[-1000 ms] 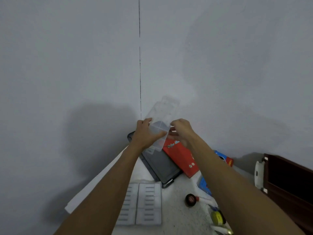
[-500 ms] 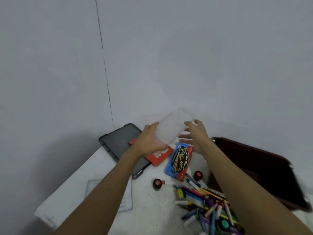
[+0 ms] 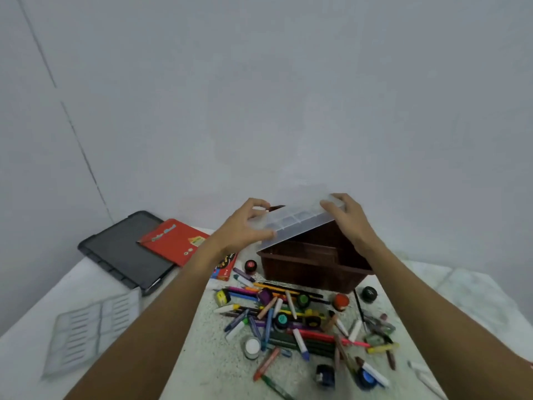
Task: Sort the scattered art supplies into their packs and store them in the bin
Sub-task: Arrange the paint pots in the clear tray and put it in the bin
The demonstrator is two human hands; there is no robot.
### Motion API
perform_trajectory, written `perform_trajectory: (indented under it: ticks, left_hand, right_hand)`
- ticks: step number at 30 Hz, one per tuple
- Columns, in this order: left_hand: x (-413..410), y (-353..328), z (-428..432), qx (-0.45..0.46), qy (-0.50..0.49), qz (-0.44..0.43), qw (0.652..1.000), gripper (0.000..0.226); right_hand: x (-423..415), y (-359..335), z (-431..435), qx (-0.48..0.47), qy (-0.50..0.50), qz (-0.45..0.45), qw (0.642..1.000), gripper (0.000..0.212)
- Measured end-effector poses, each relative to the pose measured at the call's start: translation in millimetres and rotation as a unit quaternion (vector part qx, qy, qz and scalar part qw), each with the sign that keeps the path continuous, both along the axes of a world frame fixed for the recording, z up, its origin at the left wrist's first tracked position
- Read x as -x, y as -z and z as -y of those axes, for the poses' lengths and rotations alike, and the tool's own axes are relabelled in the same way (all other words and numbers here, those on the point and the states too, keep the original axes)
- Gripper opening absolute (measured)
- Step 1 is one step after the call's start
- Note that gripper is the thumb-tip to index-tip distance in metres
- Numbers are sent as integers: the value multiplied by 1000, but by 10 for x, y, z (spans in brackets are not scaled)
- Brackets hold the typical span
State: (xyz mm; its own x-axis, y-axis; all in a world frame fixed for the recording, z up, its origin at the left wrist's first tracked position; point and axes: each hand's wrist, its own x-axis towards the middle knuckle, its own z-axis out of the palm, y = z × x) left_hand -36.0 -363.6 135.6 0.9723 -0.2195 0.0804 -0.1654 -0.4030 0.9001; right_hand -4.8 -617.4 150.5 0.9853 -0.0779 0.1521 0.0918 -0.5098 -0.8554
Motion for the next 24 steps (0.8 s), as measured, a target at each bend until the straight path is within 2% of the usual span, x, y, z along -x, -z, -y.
perform_trajectory:
  ticks: [5,7,11,15,19,24]
  left_hand:
    - [101,-15,457,32,30,-6,999,25]
    - [136,26,585,65,17,-17,998,13]
    - [226,135,765,167,-20,-56,984,13]
    - [365,265,946,174,-58,-65,981,24]
    - [490,397,1052,194,-66,-102,974,36]
    - [774,541,1083,159,-55,-87,982,23]
  right_hand:
    - [378,54,576,-36,12,12,999,58]
    - [529,127,769,-64,7,17,998,54]
    - [815,295,994,-98,15,18,995,38]
    - [1079,510,1080,-145,54,-1,988,38]
    - [1280,677,1123,-138,80,-28,987,42]
    - [1506,742,1176,-145,49,-49,987,41]
